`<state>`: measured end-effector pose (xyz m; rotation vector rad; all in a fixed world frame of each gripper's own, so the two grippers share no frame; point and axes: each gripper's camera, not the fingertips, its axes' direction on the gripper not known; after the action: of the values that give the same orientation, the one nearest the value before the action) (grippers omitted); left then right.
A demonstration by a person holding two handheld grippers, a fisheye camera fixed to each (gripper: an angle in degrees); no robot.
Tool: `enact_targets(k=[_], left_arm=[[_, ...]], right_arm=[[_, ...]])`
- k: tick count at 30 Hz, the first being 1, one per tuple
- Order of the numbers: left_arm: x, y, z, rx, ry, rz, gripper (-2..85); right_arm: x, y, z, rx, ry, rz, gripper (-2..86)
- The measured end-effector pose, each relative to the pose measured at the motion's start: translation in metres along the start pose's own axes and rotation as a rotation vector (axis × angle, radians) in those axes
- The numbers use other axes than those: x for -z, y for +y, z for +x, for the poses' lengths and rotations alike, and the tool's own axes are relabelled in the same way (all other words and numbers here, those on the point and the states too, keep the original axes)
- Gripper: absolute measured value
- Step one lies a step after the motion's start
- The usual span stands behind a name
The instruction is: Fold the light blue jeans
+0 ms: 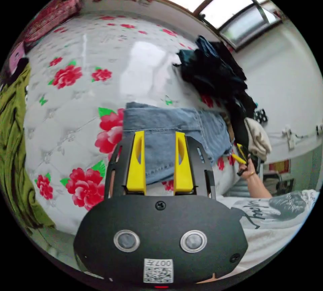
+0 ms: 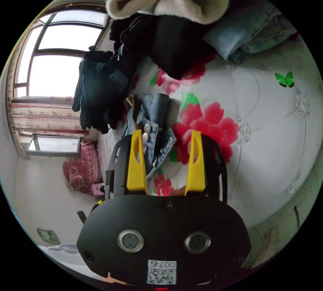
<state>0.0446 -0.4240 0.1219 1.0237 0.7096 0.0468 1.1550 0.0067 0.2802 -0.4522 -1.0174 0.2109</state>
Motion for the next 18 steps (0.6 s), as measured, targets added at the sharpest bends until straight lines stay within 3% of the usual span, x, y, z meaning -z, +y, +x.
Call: enact_targets(k=[4,7,10,13,18], left_arm=[[-0.001,-0.01,-0.037,0.126,-0.028,0.083,12.3],[-0.043,-0.039,-0.06,0.141,-0.097,-0.045,13.2],[-0.091,-0.058,-0.09,0.195,-0.154,-0.203,13.2],[-0.093,-0.066,-0.103,0.21,-0.16,-0.194,13.1],[-0.076,-0.051,-0.129,0.227,-0.057,-0.143,12.1]], right_arm=[[-0.016,-0.025,-0.01,0.008,-0.012,-0.029,8.8],[-0.025,-0.033,-0.032,0.058,-0.059,-0.073,3.9],[-0.017,-0.024,-0.085,0.251,-0.103,-0.085,1.2],[-0.008,0.012,-0.168,0.57,-0.18,-0.132,0.4],[-0.027,0.177,-0.316,1.328,-0.249,-0.356,0.4]])
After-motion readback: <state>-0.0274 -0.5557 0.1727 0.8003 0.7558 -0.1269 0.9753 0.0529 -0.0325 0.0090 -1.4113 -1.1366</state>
